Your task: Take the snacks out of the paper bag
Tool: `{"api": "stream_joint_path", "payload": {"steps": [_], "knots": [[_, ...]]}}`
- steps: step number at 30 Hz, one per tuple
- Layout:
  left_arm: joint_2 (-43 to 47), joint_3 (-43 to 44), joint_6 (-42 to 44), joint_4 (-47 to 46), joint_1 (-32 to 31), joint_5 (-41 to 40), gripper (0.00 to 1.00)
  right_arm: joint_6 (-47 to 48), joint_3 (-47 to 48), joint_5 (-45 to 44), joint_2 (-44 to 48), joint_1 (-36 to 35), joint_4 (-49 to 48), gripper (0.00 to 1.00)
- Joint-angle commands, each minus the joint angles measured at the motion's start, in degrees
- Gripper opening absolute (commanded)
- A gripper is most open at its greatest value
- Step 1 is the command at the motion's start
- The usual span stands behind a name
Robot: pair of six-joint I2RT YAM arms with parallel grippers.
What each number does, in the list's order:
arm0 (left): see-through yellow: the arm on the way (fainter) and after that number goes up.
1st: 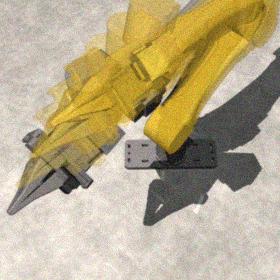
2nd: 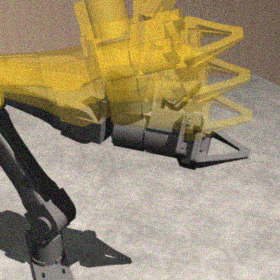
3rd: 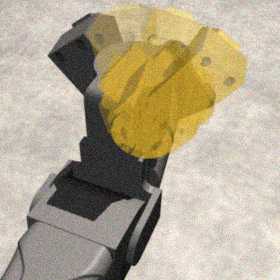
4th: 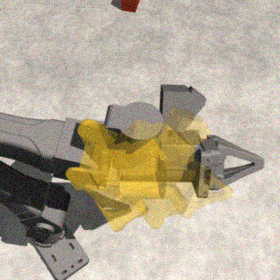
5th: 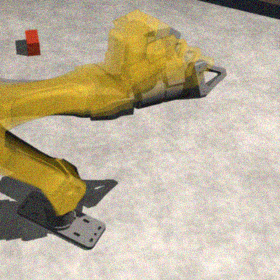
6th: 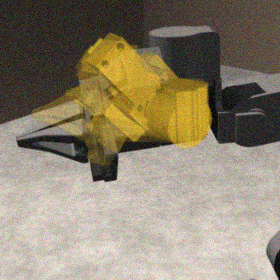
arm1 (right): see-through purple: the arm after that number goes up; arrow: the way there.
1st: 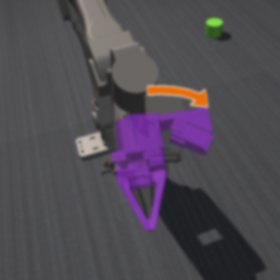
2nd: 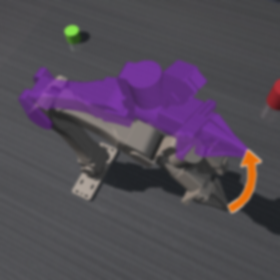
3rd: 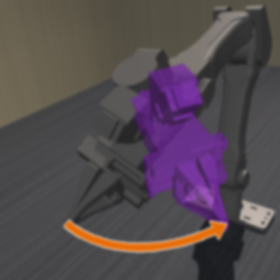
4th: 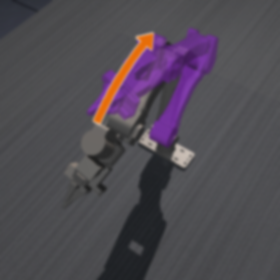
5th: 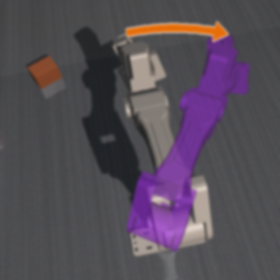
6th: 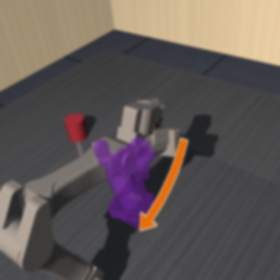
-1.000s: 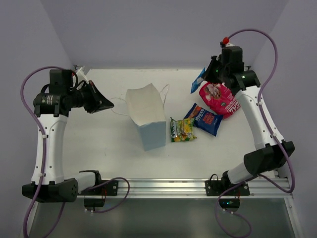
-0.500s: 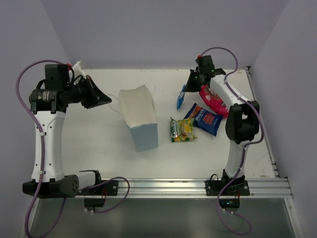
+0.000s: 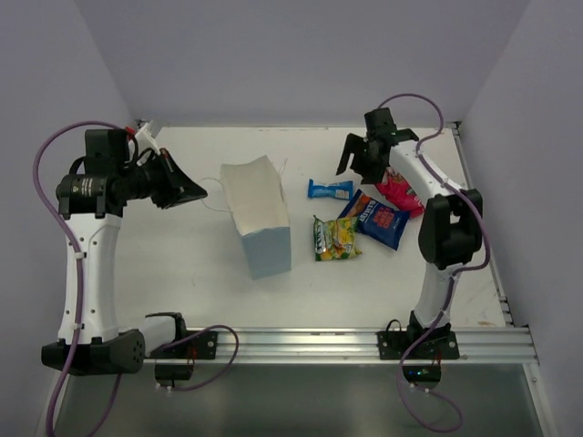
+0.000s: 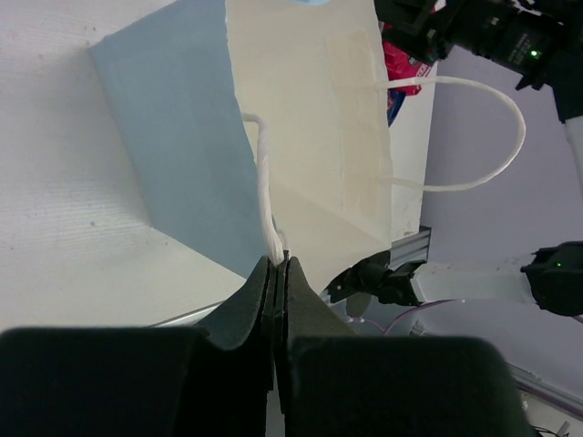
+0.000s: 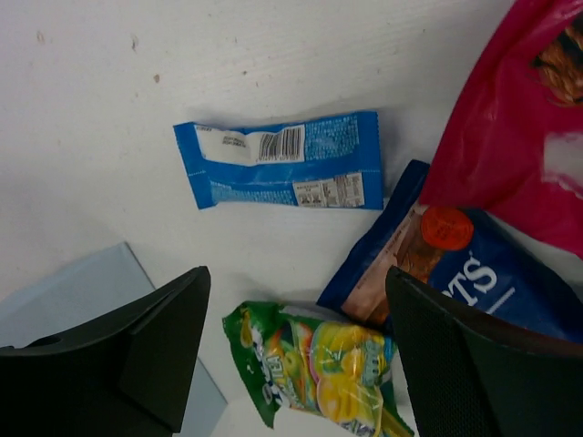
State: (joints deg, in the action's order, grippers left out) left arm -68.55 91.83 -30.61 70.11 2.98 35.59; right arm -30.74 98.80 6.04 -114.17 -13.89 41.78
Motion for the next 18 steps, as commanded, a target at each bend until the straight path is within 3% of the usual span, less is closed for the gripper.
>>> {"api": "stream_joint_path", "payload": {"steps": [1, 10, 18], "knots": [[3.0, -2.6, 0.6, -2.9, 0.4, 0.4, 0.0, 1.6, -0.7, -1.0, 9.9, -2.2, 2.0, 0.81], [2.7, -1.6, 0.1, -6.8, 0.4, 3.2, 0.07, 4.6, 26.1, 1.2, 13.4, -14.8, 19.3, 0.81], [1.8, -1.4, 0.6, -8.5, 0.4, 6.5, 0.08, 3.7, 30.0, 9.0, 19.0, -16.3, 18.0, 0.79]]}}
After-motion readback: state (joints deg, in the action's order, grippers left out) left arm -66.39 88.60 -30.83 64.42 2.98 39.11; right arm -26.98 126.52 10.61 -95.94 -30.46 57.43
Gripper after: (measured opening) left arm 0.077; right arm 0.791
